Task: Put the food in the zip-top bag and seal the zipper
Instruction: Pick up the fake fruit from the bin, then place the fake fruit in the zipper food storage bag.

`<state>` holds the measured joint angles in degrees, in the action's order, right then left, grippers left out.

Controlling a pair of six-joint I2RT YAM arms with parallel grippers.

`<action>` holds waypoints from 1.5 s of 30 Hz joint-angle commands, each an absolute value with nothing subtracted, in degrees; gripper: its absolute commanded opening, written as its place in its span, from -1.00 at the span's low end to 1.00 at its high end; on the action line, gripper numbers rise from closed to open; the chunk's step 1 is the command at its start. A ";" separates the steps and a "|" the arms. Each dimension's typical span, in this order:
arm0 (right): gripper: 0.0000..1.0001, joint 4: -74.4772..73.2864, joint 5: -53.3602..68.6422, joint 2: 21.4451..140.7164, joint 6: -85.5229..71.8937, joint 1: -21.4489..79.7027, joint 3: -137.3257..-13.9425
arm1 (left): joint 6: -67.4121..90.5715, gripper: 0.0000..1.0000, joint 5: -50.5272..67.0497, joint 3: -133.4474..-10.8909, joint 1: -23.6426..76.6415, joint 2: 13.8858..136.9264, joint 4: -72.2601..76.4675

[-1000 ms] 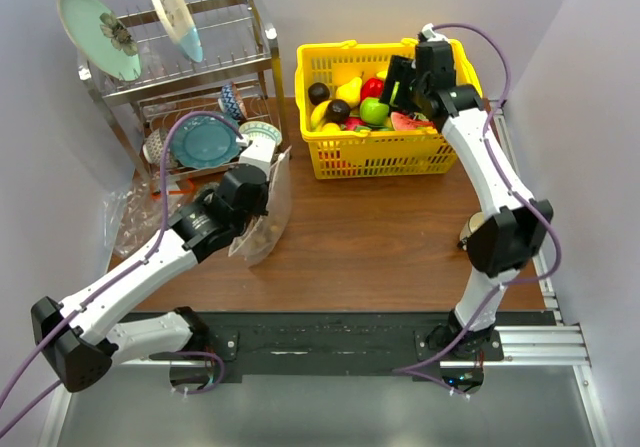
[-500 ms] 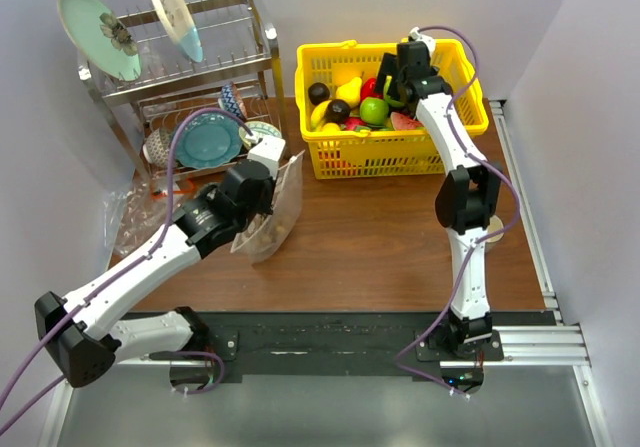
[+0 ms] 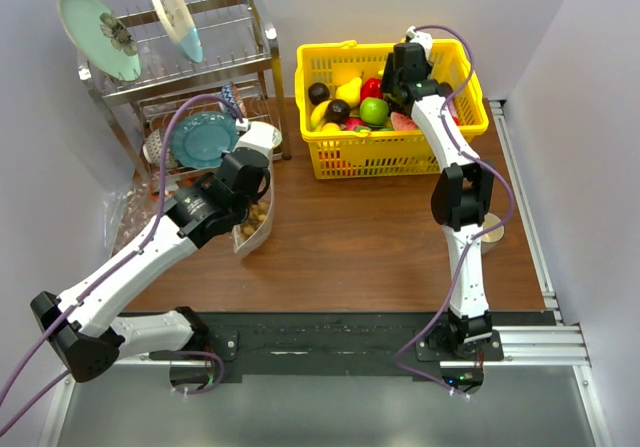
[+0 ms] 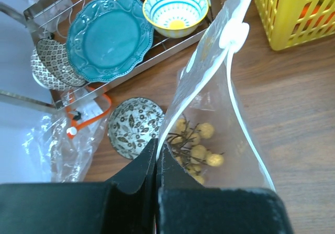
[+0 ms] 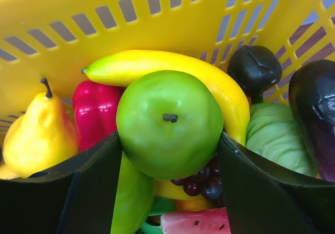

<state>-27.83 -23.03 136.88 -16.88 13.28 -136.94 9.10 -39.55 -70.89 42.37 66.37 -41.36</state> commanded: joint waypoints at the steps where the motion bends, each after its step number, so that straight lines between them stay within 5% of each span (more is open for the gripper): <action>1: -0.07 -23.38 -21.89 131.76 -15.64 13.27 -136.68 | 6.86 -1.00 -42.45 -73.91 42.01 67.23 -42.80; 13: -0.25 -21.53 -7.40 111.99 -17.48 13.27 -118.94 | 7.91 -1.00 -34.02 -69.26 42.01 68.38 -37.53; 21: -0.29 -20.13 17.72 95.73 -19.60 13.62 -100.15 | 9.75 -1.00 -27.96 -67.50 42.10 69.08 -34.11; 28: -0.28 -16.26 28.19 80.70 -20.83 18.01 -84.30 | 12.21 -1.00 -21.63 -67.76 42.01 69.52 -32.52; 45: -0.29 -5.54 38.50 61.18 -32.78 29.27 -60.13 | 18.98 -1.00 -8.11 -65.13 42.10 70.75 -29.98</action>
<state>-12.25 35.73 64.47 -27.73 28.42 -62.28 15.51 -14.68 -66.78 42.37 70.28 -33.43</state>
